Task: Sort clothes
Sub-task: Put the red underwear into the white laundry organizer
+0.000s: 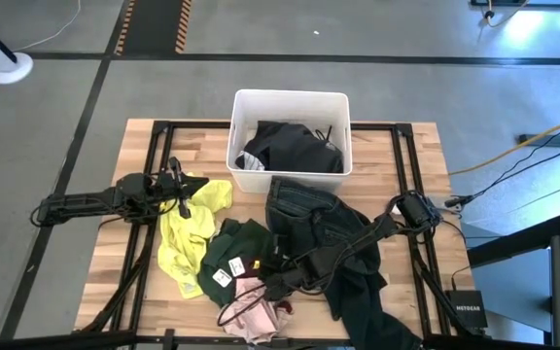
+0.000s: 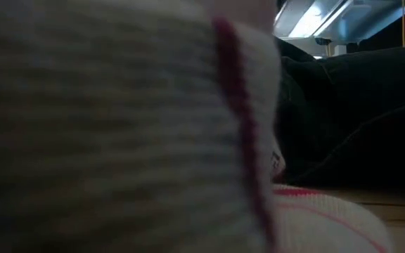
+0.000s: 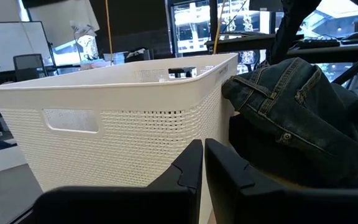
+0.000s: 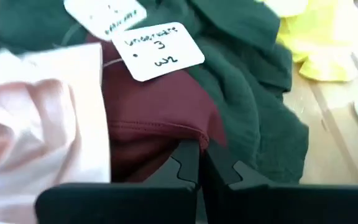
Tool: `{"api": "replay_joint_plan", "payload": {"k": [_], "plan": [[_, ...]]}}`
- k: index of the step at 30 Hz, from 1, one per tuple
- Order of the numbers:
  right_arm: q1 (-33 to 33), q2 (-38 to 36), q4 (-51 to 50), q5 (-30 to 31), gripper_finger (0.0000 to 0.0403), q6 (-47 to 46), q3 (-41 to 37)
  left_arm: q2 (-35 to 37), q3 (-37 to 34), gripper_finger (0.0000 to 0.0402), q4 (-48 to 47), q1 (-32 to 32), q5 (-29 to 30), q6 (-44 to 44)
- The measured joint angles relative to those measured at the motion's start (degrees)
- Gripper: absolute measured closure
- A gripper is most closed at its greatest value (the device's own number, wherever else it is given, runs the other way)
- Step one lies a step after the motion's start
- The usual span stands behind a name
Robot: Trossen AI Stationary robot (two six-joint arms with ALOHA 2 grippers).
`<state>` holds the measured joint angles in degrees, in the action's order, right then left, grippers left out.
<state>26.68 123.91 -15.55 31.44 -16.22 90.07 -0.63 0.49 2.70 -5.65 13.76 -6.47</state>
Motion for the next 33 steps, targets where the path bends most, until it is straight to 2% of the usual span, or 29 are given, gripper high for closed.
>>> {"api": "replay_joint_plan", "payload": {"k": [9, 14, 23, 28, 33], "plan": [[0.0, 0.0, -10.1, 2.1, 0.0393, 0.2, 10.0, 0.0, 0.0, 0.0389, 0.0, 0.0, 0.0, 0.0], [-0.4, 0.0, -17.9, 2.9, 0.0392, 0.4, 19.0, 0.0, 0.0, 0.0389, 0.0, 0.0, 0.0, 0.0], [-1.5, 0.0, -36.6, 10.3, 0.0394, 1.7, 35.3, 0.0, 0.0, 0.0389, 0.0, 0.0, 0.0, 0.7], [-2.9, 0.0, -42.7, 13.9, 0.0391, 2.0, 40.5, 0.0, 0.0, 0.0389, 0.0, 0.0, 0.0, 0.7], [-5.2, 0.0, -47.6, 14.7, 0.0393, 2.0, 43.9, 0.0, 0.0, 0.0389, 0.0, 0.0, 0.0, 0.6]]}}
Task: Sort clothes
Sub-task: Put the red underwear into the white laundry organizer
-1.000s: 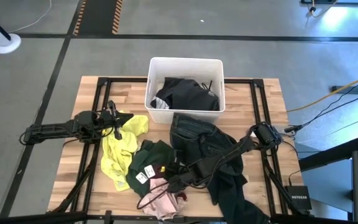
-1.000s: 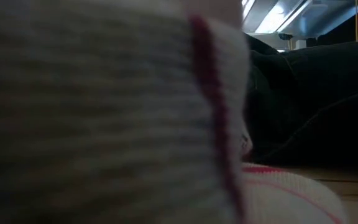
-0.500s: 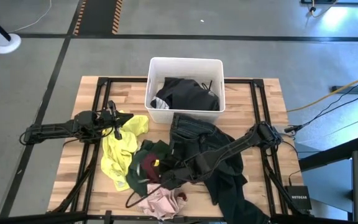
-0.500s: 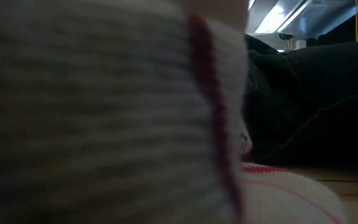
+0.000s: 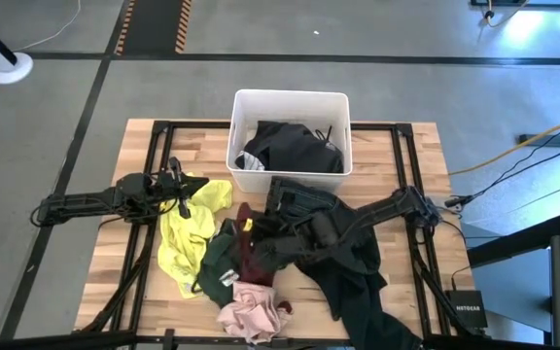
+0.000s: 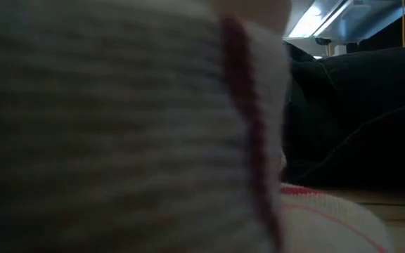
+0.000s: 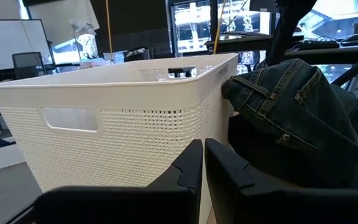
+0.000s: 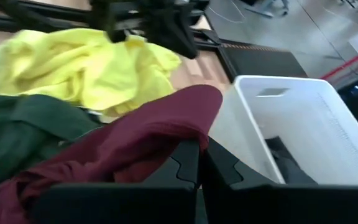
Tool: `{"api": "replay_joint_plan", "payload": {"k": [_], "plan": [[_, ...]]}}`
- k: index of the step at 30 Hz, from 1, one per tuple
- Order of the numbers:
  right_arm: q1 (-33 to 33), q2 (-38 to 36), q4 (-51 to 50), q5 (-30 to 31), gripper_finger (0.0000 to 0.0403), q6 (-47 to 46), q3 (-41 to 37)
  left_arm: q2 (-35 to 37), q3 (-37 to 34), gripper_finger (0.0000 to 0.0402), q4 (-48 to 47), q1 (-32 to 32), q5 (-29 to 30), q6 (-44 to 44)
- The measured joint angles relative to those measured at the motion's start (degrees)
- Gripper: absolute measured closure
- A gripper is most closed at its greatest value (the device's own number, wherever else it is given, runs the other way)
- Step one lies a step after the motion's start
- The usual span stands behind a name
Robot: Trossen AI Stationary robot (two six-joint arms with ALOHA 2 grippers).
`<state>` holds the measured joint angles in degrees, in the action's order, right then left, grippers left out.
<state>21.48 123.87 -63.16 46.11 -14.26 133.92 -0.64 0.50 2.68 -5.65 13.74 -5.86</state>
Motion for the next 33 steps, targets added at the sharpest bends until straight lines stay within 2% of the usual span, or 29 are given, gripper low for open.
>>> {"api": "replay_joint_plan", "payload": {"k": [23, 33], "plan": [[-10.8, -3.5, -9.1, 0.2, 0.0390, -0.7, 1.1, 0.0, 0.0, 0.0389, 0.0, 0.0, 0.0, -0.1], [-15.7, -3.5, -16.4, -0.7, 0.0389, -5.6, 1.1, 0.0, 0.0, 0.0389, 0.0, 0.0, 0.0, -0.1]]}}
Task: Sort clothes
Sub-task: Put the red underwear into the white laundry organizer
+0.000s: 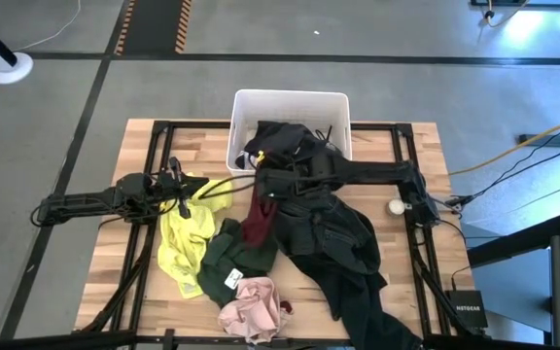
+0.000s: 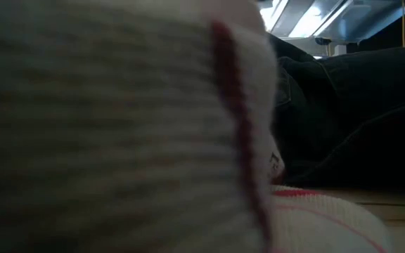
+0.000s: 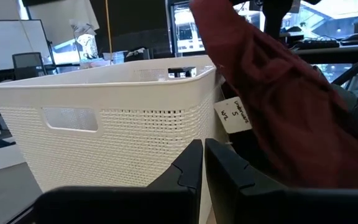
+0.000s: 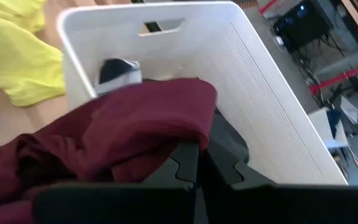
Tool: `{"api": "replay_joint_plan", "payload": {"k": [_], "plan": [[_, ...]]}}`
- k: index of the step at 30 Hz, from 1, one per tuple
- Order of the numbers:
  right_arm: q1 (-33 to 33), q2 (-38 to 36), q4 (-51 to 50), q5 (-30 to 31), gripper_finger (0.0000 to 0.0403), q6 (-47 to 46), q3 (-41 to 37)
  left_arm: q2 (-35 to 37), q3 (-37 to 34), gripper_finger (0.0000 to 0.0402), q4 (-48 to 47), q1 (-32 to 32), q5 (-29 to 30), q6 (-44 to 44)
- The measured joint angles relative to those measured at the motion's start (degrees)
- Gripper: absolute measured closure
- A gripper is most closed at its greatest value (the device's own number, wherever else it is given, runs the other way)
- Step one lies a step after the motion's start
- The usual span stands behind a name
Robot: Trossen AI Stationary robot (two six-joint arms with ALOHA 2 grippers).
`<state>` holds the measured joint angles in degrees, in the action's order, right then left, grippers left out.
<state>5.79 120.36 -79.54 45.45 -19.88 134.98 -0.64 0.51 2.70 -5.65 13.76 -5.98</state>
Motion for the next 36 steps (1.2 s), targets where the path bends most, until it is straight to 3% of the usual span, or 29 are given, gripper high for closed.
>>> {"api": "replay_joint_plan", "payload": {"k": [15, 25, 36], "plan": [[-5.5, 0.0, -2.6, -2.0, 0.0389, -1.1, 0.0, 0.0, 0.0, 0.0389, 0.0, 0.0, 0.0, 1.0], [-11.4, -2.3, -1.9, 11.9, 0.0389, -1.0, -0.1, 0.0, 0.0, 0.0389, 0.0, 0.0, 0.0, -0.1], [-13.7, -12.9, 10.1, 16.1, 0.0388, 1.3, 0.0, 0.0, 0.0, 0.0389, 0.0, 0.0, 0.0, -1.0]]}}
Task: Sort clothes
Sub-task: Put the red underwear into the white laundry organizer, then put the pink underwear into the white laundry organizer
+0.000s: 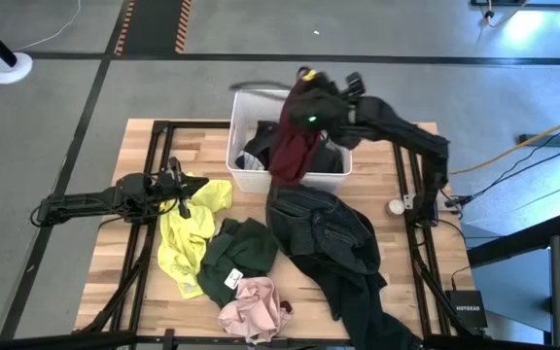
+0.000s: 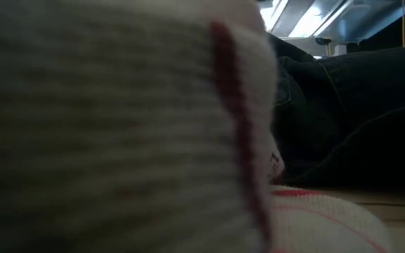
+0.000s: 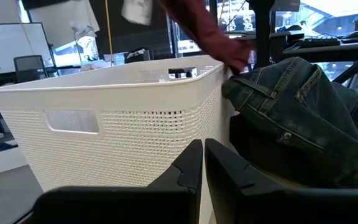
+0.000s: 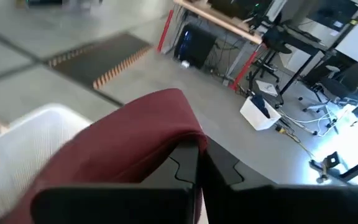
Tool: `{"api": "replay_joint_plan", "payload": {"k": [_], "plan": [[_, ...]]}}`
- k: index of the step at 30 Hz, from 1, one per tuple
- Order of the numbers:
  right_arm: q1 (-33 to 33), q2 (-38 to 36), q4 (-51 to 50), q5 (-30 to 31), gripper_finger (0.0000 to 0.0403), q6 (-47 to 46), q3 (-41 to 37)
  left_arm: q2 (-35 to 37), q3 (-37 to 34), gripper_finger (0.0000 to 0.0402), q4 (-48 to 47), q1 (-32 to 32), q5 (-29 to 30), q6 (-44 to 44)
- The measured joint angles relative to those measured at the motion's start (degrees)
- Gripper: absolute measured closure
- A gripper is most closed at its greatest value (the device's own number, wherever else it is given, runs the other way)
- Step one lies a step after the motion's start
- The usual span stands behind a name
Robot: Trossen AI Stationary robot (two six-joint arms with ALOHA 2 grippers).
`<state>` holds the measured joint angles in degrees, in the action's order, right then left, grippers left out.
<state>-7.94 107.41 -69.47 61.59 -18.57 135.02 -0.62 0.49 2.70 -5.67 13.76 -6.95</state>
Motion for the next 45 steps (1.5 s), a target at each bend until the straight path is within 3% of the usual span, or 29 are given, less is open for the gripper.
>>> {"api": "replay_joint_plan", "payload": {"k": [9, 20, 24, 35, 41, 45], "plan": [[0.0, -3.2, 9.1, -0.3, 0.0388, 1.2, 0.0, 0.0, 0.0, 0.0389, 0.0, 0.0, 0.0, -0.7], [-2.3, -0.2, 9.6, -19.2, 0.0382, -2.0, -6.8, 0.0, 0.0, 0.0389, 0.0, 0.0, 0.0, -0.6], [-2.3, 2.0, 9.7, -20.9, 0.0343, -2.2, -8.7, 0.0, 0.0, 0.0389, 0.0, 0.0, 0.0, -0.6], [-1.4, 2.2, 8.1, -28.4, 0.0183, 3.3, -8.6, 0.0, 0.0, 0.0389, 0.0, 0.0, 0.0, -0.5], [4.8, 1.4, 8.1, -40.2, 0.0150, 6.8, -6.6, 0.0, 0.0, 0.0389, 0.0, 0.0, 0.0, -0.6], [11.0, 1.5, 8.8, -43.3, 0.0148, 7.1, -7.8, 0.0, 0.0, 0.0389, 0.0, 0.0, 0.0, -0.4]]}}
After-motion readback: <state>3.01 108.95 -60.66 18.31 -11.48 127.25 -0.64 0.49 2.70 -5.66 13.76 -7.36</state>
